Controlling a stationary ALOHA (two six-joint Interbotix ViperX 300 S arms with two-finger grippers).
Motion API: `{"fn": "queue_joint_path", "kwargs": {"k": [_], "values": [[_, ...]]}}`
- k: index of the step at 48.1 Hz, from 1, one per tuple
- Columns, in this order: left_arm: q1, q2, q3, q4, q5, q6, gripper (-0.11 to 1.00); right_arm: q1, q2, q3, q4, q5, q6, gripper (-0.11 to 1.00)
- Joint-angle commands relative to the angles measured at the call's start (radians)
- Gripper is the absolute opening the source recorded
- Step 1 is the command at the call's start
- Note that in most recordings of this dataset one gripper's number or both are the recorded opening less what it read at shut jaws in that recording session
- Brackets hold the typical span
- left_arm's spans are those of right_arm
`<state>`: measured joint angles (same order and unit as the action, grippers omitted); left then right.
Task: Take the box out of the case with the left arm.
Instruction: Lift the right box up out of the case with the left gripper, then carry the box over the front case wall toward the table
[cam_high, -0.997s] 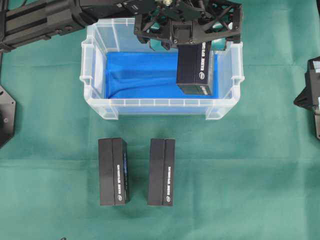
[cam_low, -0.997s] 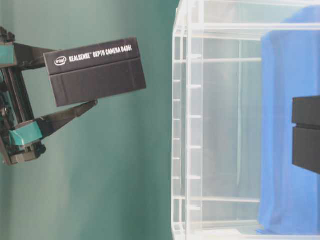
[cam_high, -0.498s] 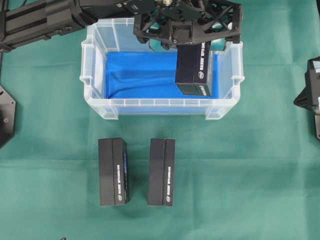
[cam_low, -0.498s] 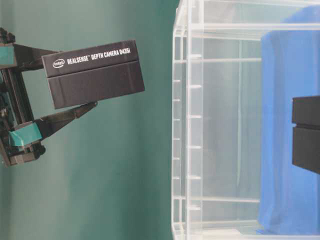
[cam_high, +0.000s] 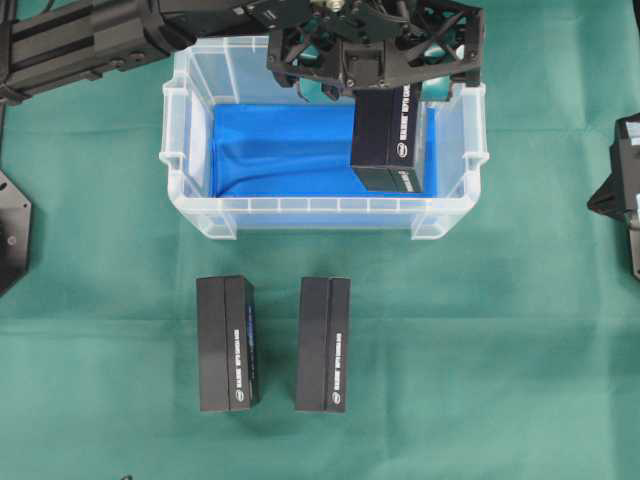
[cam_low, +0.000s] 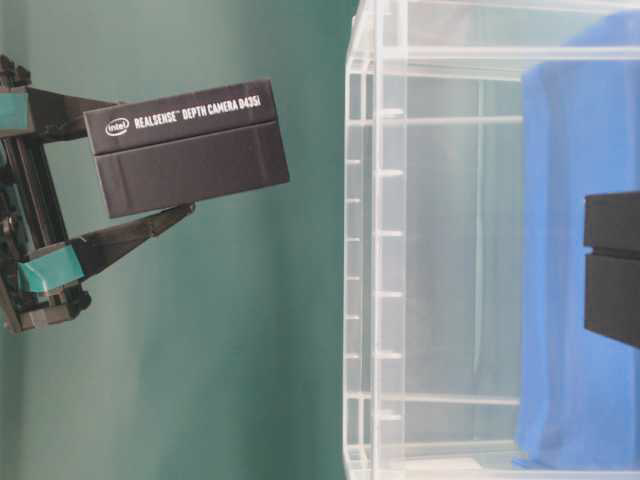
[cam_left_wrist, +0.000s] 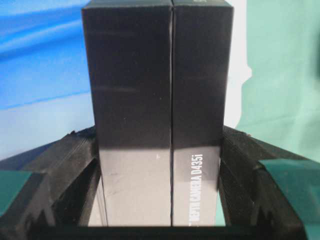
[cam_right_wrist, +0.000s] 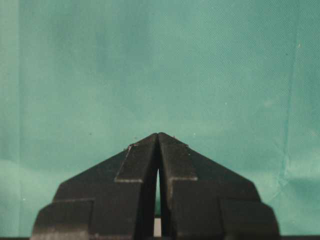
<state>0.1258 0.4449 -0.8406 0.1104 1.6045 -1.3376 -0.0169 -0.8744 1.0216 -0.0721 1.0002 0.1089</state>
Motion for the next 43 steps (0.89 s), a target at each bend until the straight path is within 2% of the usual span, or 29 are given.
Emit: {"fn": "queue_joint_path", "kwargs": {"k": [1,23,31,43], "values": [[-0.002,-0.032,-0.026,0.005,-0.003,-0.002,0.61,-0.002,0.008,-0.028,0.003,-0.002,0.003,0.0],[-0.052,-0.035,-0.025,0.005,0.003,-0.023,0.61,-0.002,0.008,-0.028,0.003,-0.002,0.003,0.0],[-0.092,-0.046,-0.025,0.005,0.034,-0.063,0.61,-0.002,0.008,-0.028,0.003,-0.002,0.003,0.0],[-0.201,-0.055,-0.023,0.011,0.069,-0.167,0.61,-0.002,0.008,-0.028,0.003,-0.002,0.003,0.0]]}}
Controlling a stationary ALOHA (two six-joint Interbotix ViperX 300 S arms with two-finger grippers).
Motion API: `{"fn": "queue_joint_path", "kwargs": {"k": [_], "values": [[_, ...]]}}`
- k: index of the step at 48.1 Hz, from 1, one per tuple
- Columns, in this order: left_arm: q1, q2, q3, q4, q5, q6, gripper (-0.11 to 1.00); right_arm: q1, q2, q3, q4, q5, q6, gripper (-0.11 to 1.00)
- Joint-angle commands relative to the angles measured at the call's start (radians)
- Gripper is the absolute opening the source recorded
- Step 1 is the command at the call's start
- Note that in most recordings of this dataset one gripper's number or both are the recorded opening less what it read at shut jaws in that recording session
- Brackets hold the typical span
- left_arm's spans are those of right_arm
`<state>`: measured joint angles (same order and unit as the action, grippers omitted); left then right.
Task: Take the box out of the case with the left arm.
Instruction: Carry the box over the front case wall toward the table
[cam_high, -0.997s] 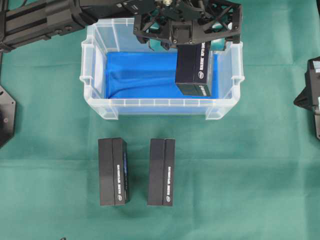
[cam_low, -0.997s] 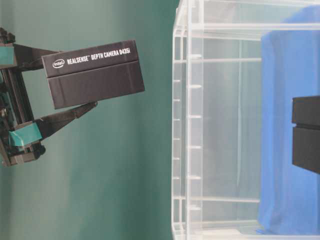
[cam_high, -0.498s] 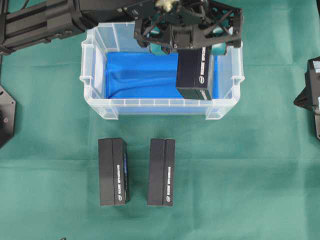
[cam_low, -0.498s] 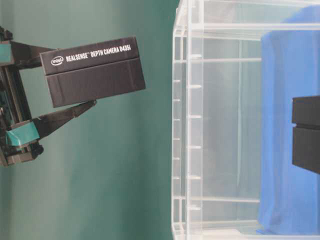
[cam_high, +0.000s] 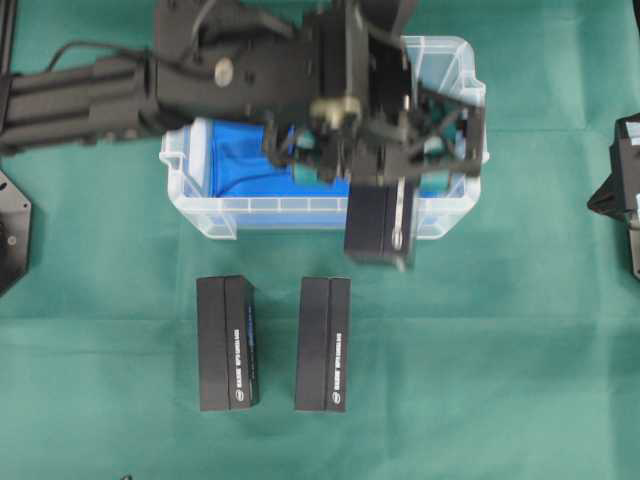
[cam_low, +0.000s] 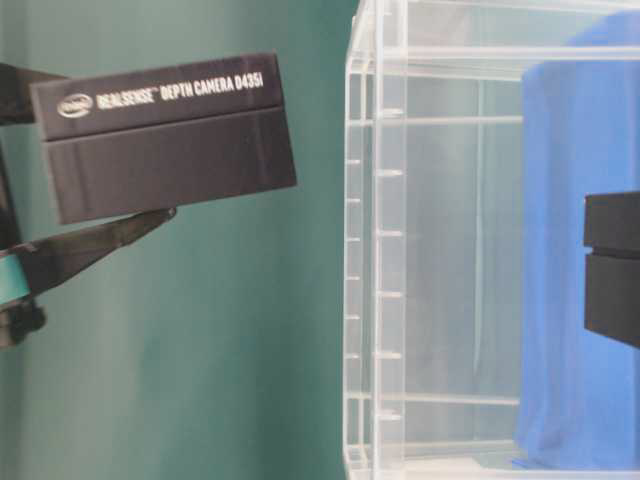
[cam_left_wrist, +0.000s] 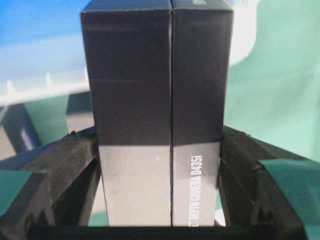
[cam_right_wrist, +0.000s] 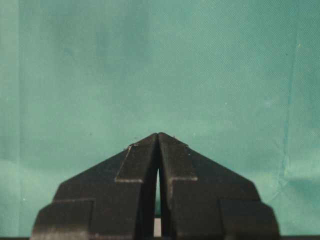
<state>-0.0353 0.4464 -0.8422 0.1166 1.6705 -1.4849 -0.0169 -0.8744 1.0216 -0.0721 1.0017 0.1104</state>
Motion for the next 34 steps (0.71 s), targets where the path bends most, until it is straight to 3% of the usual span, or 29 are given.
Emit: {"fn": "queue_joint_path", "kwargs": {"k": [1,17,34], "values": [[-0.049,-0.055,-0.021,0.005,0.003,-0.029,0.61,-0.002,0.008,-0.028,0.005,-0.003,0.002,0.0],[-0.173,-0.051,-0.021,0.003,0.003,-0.17,0.61,-0.002,0.008,-0.031,0.006,-0.003,0.002,0.0],[-0.173,-0.049,-0.017,0.014,-0.031,-0.179,0.61,0.0,0.008,-0.031,0.012,-0.003,0.002,0.0]]}}
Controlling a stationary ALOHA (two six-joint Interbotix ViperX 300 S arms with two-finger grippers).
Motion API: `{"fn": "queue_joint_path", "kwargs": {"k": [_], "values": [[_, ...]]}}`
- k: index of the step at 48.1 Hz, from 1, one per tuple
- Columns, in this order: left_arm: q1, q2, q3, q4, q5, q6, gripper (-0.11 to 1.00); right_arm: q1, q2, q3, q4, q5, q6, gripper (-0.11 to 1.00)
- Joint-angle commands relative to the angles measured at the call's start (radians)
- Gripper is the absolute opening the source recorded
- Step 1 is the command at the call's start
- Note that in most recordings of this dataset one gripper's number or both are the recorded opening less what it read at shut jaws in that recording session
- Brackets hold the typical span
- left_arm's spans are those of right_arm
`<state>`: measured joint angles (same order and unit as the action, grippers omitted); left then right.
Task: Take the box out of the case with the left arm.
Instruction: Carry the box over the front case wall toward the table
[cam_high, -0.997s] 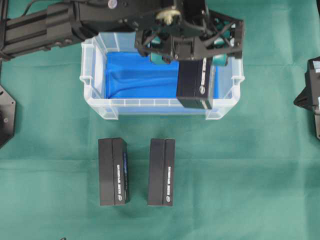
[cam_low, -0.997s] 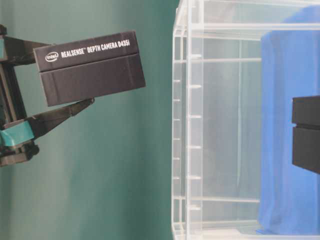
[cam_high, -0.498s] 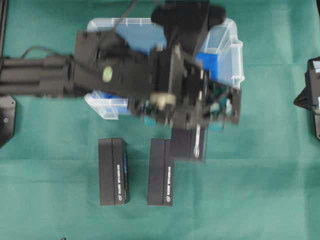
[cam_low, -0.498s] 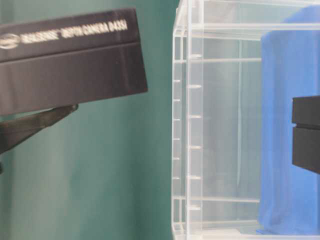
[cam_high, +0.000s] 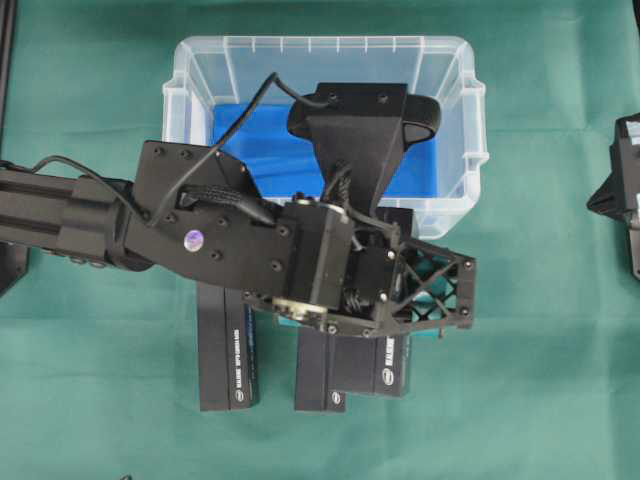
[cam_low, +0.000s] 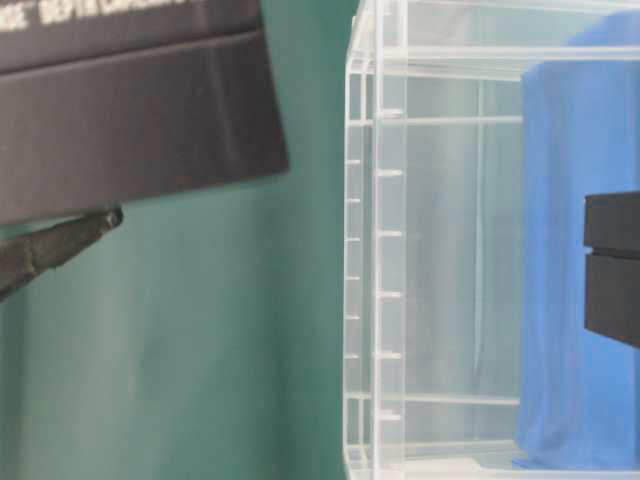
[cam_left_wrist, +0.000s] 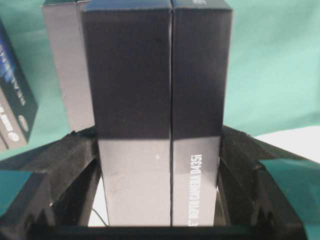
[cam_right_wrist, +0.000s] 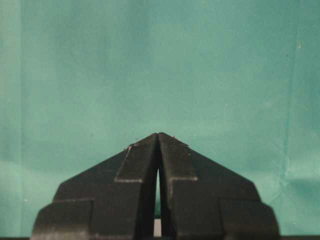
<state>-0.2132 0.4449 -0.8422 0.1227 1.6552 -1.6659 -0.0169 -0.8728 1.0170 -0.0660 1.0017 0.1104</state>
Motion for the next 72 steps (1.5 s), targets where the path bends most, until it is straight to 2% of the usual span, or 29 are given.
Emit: {"fn": "queue_joint_path", "kwargs": {"k": [1,19,33,44,59,72], "values": [[0.006,-0.048,-0.017,0.009,-0.018,0.002,0.61,-0.002,0.006,-0.026,0.006,-0.003,0.002,0.0],[0.018,-0.049,0.025,0.026,-0.04,0.002,0.61,-0.002,0.006,-0.026,0.017,-0.003,0.003,0.0],[0.018,-0.052,0.147,0.031,-0.189,-0.005,0.61,-0.002,0.006,-0.026,0.017,-0.003,0.003,0.0],[0.002,-0.037,0.25,0.032,-0.267,-0.063,0.61,-0.002,0.006,-0.026,0.017,-0.003,0.003,0.0],[-0.028,-0.008,0.364,0.031,-0.37,-0.092,0.61,0.0,0.006,-0.025,0.017,-0.003,0.002,0.0],[-0.044,-0.003,0.457,0.034,-0.431,-0.149,0.61,-0.002,0.008,-0.025,0.017,-0.003,0.002,0.0]]}}
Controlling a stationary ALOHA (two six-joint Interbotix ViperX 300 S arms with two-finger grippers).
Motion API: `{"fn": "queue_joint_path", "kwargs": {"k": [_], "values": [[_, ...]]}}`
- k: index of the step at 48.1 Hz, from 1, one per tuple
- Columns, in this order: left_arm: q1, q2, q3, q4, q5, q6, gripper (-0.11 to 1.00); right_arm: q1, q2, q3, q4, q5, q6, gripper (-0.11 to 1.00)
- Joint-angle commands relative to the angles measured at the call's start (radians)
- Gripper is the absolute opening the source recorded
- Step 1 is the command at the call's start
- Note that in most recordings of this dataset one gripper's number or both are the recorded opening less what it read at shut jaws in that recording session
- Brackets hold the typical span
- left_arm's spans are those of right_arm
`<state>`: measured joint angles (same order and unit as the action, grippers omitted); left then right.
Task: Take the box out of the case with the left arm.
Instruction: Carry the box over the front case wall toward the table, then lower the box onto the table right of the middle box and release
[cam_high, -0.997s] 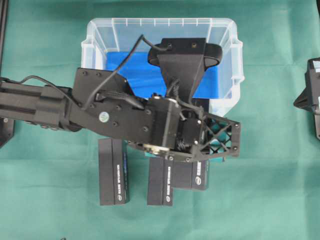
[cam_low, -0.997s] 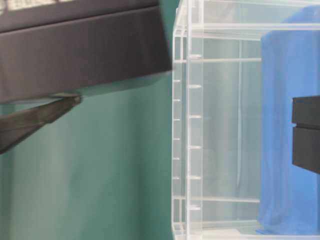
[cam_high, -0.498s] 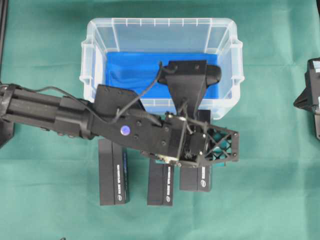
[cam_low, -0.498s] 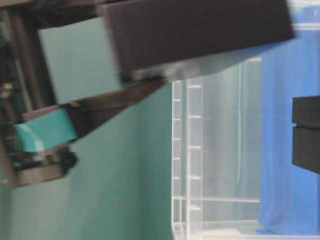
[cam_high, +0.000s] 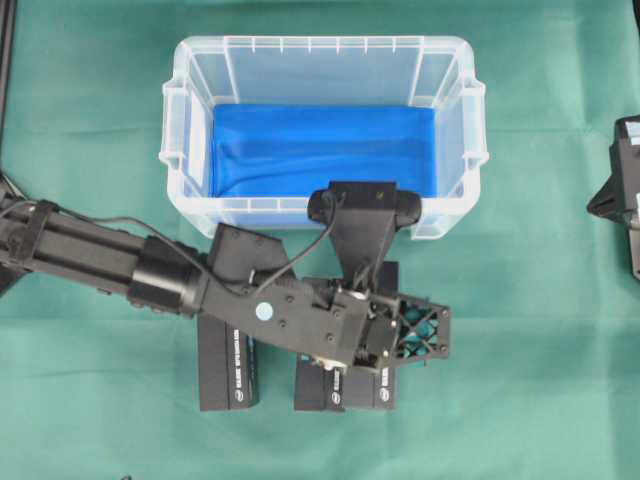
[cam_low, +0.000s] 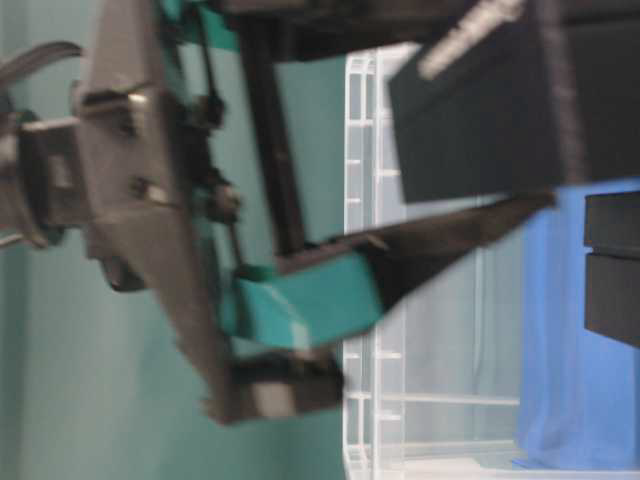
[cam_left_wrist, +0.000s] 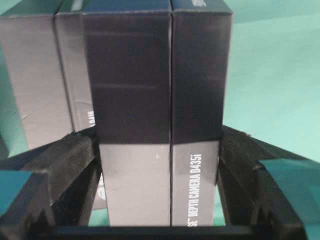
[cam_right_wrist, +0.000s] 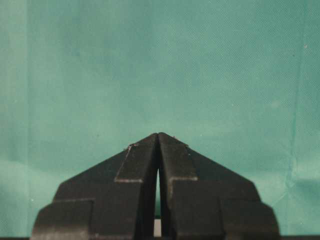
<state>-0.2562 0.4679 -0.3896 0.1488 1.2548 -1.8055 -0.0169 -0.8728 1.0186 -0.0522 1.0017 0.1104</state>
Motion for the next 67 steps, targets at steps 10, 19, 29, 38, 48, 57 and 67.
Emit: {"fn": "queue_joint_path", "kwargs": {"k": [10,19,29,38,48,57,67], "values": [[-0.002,-0.02,0.049,0.028,-0.129,-0.028,0.61,-0.002,0.008,-0.026,0.003,-0.003,0.002,0.0],[0.002,-0.002,0.043,0.043,-0.161,-0.029,0.61,-0.002,0.008,-0.026,0.003,-0.003,0.002,0.0],[0.003,0.003,0.051,0.043,-0.16,-0.029,0.61,-0.002,0.008,-0.026,0.003,-0.003,0.002,0.0],[0.003,0.003,0.051,0.038,-0.161,-0.018,0.61,-0.002,0.008,-0.028,0.003,-0.003,0.003,0.0],[-0.002,0.0,0.061,0.008,-0.172,-0.005,0.61,-0.002,0.008,-0.028,0.003,-0.003,0.003,0.0],[-0.002,-0.005,0.069,-0.014,-0.172,-0.005,0.61,-0.002,0.008,-0.028,0.003,-0.003,0.003,0.0],[-0.002,-0.005,0.067,-0.014,-0.173,-0.005,0.7,-0.002,0.008,-0.028,0.003,-0.003,0.003,0.0]]}}
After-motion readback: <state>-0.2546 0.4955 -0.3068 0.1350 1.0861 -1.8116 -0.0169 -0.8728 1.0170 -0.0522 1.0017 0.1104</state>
